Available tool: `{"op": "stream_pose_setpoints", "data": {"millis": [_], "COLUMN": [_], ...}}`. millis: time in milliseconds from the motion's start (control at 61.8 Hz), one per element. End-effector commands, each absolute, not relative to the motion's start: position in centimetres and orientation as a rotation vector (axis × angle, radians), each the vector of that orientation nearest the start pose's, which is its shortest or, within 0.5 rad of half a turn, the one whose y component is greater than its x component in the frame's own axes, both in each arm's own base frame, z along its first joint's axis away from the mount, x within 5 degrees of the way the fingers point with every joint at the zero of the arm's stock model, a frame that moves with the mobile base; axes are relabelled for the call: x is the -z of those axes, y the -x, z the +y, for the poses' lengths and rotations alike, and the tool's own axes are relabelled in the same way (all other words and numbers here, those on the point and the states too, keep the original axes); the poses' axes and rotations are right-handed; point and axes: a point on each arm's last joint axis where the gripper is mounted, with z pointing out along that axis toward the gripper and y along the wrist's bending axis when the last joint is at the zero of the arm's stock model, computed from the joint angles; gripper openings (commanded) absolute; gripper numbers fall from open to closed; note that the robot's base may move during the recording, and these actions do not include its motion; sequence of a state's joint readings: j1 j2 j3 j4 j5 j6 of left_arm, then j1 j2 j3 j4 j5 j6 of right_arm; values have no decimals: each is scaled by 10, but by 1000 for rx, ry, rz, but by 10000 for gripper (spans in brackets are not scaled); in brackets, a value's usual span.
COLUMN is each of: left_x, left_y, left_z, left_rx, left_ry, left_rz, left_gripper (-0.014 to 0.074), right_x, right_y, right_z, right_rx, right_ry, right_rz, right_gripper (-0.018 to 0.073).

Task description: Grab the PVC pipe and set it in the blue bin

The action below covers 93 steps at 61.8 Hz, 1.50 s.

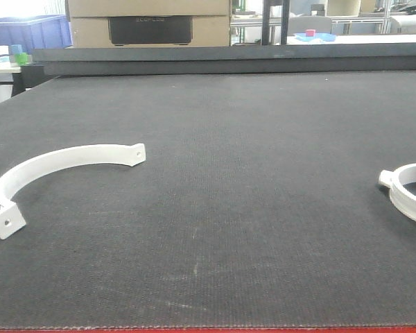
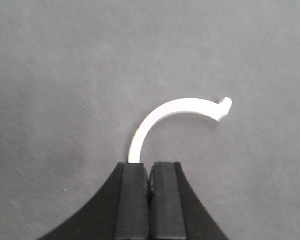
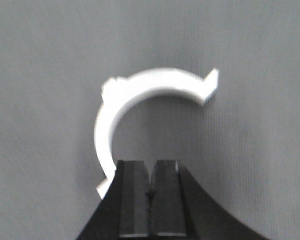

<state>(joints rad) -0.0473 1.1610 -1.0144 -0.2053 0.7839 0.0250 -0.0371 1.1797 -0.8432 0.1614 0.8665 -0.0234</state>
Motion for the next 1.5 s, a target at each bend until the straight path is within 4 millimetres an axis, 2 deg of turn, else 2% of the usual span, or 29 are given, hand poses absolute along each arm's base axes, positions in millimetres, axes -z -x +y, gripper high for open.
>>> {"op": "stream_pose_setpoints", "data": {"millis": [0, 146, 307, 485, 599, 680, 744, 987, 1230, 1327, 1489], "left_x": [-338, -337, -336, -336, -336, -336, -336, -336, -336, -336, -336], "left_y": [-235, -235, -234, -233, -233, -233, -233, -233, -233, -234, -236], "left_z": [-27, -28, -28, -28, -28, -28, -28, -28, -28, -28, -28], "left_rx": [289, 290, 292, 292, 292, 292, 300, 300, 300, 300, 296], "left_ry": [29, 28, 25, 24, 24, 24, 28, 27, 27, 28, 33], "left_rz": [2419, 2428, 2448, 2452, 2452, 2452, 2451, 2455, 2455, 2450, 2427], "left_gripper": [-111, -111, -111, -111, -111, -111, -111, -111, -111, -111, -111], "right_x": [-273, -272, -268, -252, -245, -244, -242, -216, -204, -204, -200], "right_y": [-232, -255, -269, -276, -281, -285, -290, -304, -307, -308, -310], "right_z": [1, 6, 29, 51, 54, 54, 55, 57, 57, 57, 58], "right_rx": [-149, -162, -168, -154, -151, -137, -133, -117, -102, -102, -102], "right_ry": [-100, -163, -230, -147, -155, -149, -148, -154, -132, -129, -129], "right_rz": [2779, 2809, 2834, 2884, 2902, 2903, 2905, 2953, 2988, 2987, 2987], "right_gripper": [-152, -152, -152, -141, 13, 174, 225, 179, 171, 74, -147]}}
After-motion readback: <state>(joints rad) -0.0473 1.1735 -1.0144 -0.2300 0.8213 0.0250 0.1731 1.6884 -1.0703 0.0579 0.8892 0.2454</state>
